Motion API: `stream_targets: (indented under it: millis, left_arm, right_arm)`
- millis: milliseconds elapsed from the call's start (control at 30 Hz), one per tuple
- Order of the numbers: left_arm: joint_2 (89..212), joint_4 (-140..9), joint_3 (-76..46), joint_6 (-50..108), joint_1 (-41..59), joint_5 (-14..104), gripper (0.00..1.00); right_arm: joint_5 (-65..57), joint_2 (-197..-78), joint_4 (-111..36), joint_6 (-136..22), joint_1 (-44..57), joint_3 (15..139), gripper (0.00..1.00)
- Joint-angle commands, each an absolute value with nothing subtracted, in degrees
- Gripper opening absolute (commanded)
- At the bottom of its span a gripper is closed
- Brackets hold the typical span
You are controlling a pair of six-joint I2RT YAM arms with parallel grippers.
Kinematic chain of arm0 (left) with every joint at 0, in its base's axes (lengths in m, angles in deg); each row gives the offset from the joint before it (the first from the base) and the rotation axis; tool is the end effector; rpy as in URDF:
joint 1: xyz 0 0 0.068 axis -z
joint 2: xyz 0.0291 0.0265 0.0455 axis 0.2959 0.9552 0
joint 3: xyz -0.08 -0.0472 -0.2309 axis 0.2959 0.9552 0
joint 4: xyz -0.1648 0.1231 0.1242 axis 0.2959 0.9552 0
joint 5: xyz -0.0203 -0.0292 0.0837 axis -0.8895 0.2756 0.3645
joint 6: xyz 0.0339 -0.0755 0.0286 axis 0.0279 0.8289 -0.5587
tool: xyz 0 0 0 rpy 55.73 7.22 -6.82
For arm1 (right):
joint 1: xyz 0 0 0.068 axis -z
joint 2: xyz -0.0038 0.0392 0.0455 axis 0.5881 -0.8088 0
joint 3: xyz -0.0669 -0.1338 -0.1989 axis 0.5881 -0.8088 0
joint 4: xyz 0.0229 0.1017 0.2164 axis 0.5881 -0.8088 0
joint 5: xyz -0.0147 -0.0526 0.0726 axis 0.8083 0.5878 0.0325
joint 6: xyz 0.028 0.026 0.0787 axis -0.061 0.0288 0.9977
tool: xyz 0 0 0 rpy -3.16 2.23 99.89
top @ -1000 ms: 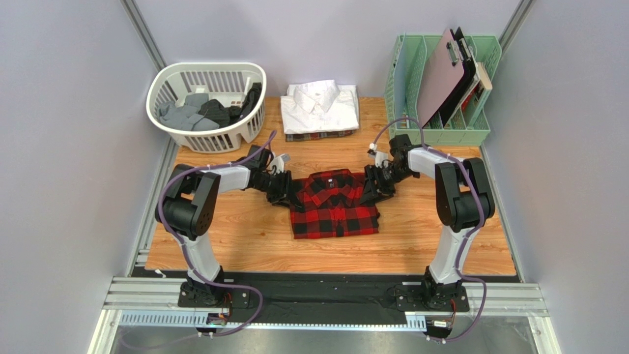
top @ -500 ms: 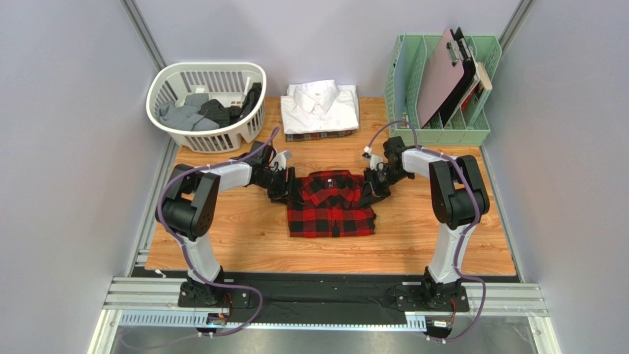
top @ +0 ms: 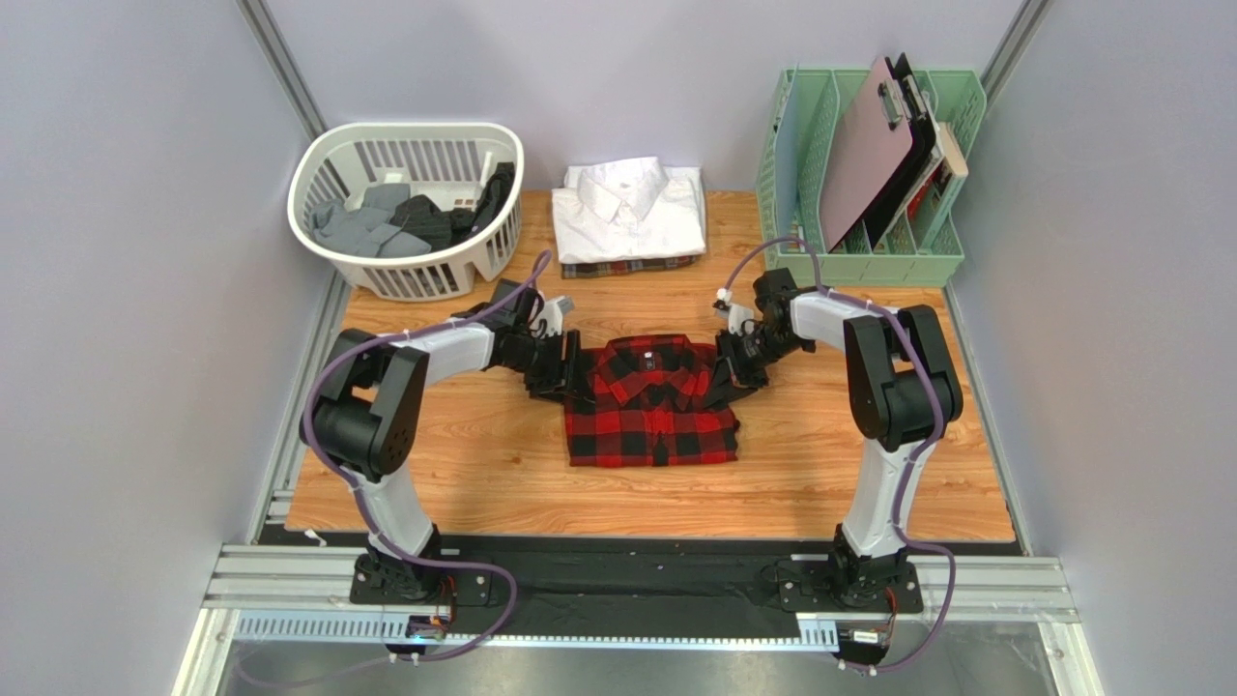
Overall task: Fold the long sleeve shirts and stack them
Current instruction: Neatly place the folded shirt to the corner
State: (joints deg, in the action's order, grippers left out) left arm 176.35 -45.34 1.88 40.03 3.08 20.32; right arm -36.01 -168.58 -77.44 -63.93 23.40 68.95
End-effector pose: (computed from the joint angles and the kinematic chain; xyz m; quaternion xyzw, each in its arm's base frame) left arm 0.2909 -0.1523 0.1043 0.0434 0.9363 -0.3345 0.0979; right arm 0.3036 0.1184 0.0879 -0.1170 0.9335 0.3391 0.0019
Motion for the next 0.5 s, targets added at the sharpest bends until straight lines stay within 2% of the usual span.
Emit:
stream_targets:
  millis: [0,67,100,200,467]
  left_arm:
    - [181.64,-48.77,2.72,40.73,4.41,19.56,0.48]
    - [181.56,-47.90,2.20,40.38,4.50,19.73,0.36]
    - [181.12,-47.02,1.67,39.77,4.50,20.61,0.24]
    - [178.66,-42.10,-1.66,37.14,4.50,25.16,0.00]
    - [171.45,-35.32,-8.26,30.99,4.41,31.95,0.00]
  right_arm:
    - [-28.34,-172.29,-74.92,-65.30,22.40,68.68,0.00]
    - [-27.90,-172.03,-75.00,-65.30,22.40,69.12,0.00]
    - [-27.81,-171.85,-74.92,-65.30,22.23,69.47,0.00]
    - [-26.67,-169.75,-74.30,-64.60,22.23,70.70,0.00]
    - [-21.67,-163.77,-75.79,-62.75,22.14,80.53,0.00]
